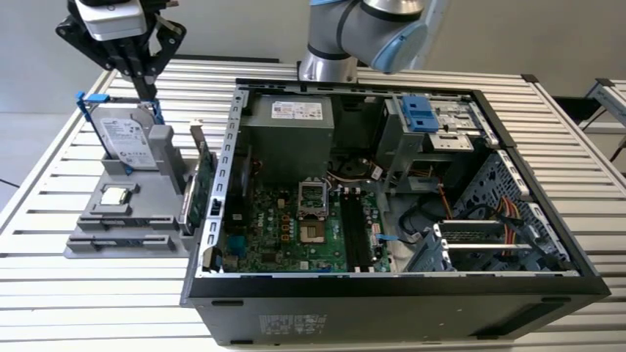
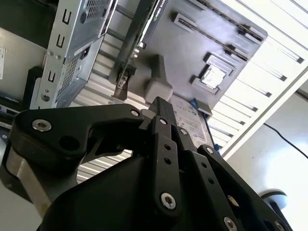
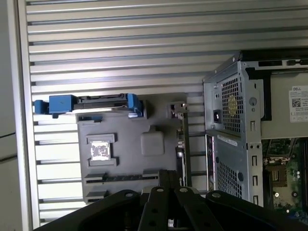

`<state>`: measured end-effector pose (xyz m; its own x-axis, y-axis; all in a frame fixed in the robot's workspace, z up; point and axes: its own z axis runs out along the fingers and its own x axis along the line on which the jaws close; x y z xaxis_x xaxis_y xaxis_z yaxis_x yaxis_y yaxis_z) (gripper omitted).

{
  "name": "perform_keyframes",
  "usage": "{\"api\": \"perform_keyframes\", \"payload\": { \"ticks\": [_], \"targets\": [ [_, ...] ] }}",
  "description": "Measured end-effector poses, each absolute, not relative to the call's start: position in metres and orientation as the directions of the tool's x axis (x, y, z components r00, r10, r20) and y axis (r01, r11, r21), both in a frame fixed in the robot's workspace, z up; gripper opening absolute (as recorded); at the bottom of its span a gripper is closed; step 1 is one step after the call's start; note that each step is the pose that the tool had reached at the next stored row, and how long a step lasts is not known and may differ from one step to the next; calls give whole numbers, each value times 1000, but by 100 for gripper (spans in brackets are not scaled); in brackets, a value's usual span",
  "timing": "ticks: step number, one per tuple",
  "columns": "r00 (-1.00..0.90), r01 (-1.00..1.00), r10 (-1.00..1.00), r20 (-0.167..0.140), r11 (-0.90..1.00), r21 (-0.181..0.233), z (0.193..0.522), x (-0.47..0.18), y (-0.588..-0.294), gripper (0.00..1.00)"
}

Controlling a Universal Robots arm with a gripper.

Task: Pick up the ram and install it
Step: 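Reach for the ram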

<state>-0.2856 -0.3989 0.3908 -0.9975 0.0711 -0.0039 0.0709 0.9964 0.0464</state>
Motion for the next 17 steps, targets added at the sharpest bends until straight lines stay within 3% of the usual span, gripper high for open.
{"api": "perform_keyframes", "payload": {
  "ticks": [17],
  "targets": [
    [-997, 71, 71, -4, 996, 46, 391, -290, -399, 0]
  ]
}}
